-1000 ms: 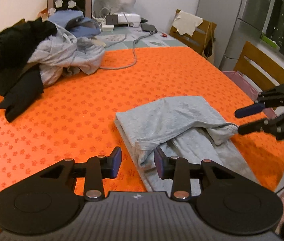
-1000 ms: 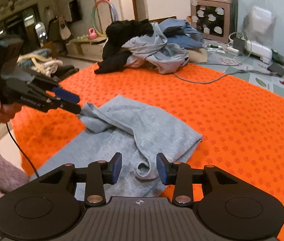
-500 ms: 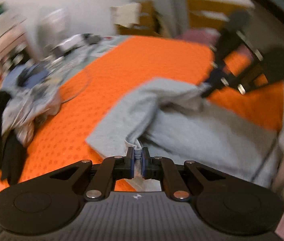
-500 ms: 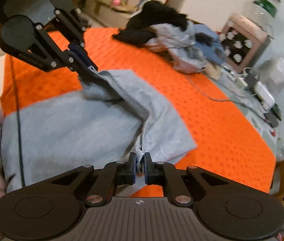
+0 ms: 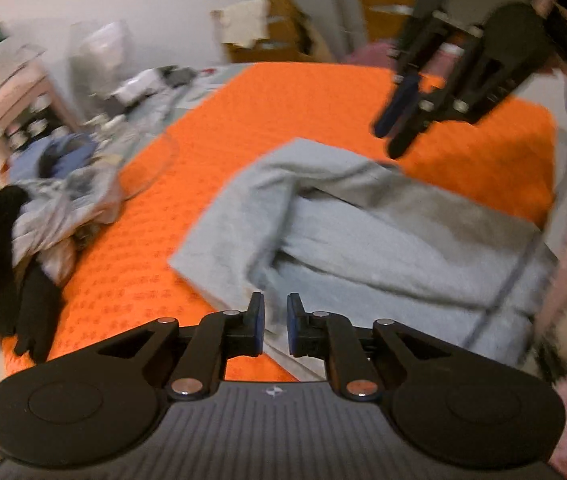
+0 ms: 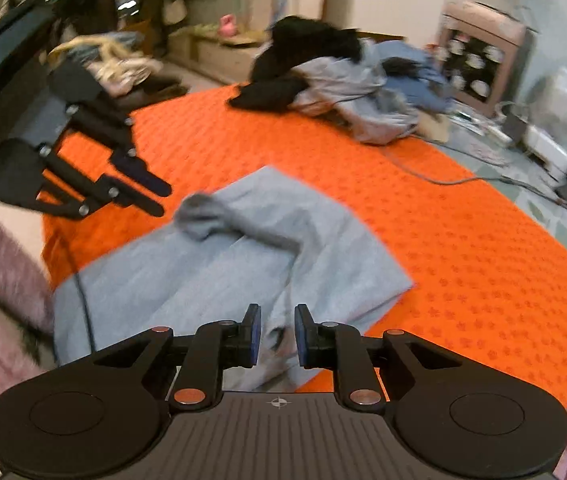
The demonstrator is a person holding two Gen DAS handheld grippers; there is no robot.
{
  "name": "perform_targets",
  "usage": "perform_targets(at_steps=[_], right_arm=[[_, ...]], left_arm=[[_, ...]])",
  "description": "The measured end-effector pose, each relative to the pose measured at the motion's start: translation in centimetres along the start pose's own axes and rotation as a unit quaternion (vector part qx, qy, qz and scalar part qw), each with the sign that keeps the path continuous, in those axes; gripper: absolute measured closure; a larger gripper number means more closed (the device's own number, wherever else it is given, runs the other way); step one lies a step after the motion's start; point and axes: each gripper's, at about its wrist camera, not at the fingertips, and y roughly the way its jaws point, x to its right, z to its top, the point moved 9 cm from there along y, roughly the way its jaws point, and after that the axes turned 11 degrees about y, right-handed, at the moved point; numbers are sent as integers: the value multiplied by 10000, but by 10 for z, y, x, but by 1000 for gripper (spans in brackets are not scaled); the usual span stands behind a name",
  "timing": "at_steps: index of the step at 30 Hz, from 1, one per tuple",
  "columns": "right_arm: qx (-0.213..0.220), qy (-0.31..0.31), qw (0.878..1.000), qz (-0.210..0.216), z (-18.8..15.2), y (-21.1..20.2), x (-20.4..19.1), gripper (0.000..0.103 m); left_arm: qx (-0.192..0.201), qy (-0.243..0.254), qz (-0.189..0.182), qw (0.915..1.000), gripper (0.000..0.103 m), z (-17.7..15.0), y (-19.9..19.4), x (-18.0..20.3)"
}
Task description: Fold clothes
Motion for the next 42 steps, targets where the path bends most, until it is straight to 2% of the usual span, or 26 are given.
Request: perform_targets(at_steps=[4, 9, 10, 11, 12, 15, 18, 21, 23, 26, 32, 35, 38, 42], right_arm=[[-15, 281, 9993, -239, 4, 11, 5, 82], [-313, 590, 9969, -404, -4, 35, 8, 83], [-330, 622, 9966, -429, -5, 37, 8, 92], [-341, 642, 9963, -460, -5, 38, 8, 97], [-292, 560, 9965, -549, -4, 34, 8, 98], [-150, 214, 9965, -794, 0, 21, 7, 98], [-94, -315, 9948, -959, -1, 9, 3, 100], [-339, -500, 9948, -824, -17, 16, 0, 100], [-508, -509, 9949, -713, -27, 24, -1, 100], [-560, -376, 9955, -672, -28, 23, 1, 100], [-195, 192, 9984, -484, 4, 3, 15, 99], [-74, 531, 9978, -400, 19, 1, 27, 99], [14, 763, 9965, -329, 33, 5, 41, 98], [-21, 784, 9968, -126, 46, 23, 45, 97]], left_arm=[[-82, -166, 186, 9997, 71, 14, 16, -6], [-341, -403, 436, 9977, 70, 14, 36, -9], [-347, -436, 374, 9977, 81, 13, 37, -8], [-342, -438, 353, 9978, 92, 12, 36, -8], [-329, -382, 398, 9979, 101, 11, 33, -8], [-242, -51, 649, 9976, 101, 10, 22, -11], [-216, 285, 654, 9972, 101, 5, 14, -12], [-278, 526, 514, 9969, 101, -4, 18, -2], [-316, 592, 354, 9971, 97, -10, 24, 9], [-238, 605, 294, 9974, 96, -12, 23, 19], [-113, -66, 137, 9998, 94, -8, 5, 6], [-90, -487, 81, 9987, 88, -7, -6, -10], [-43, -958, 97, 9953, 88, -4, -10, -32], [-7, -1564, 84, 9877, 88, 3, 7, -64]])
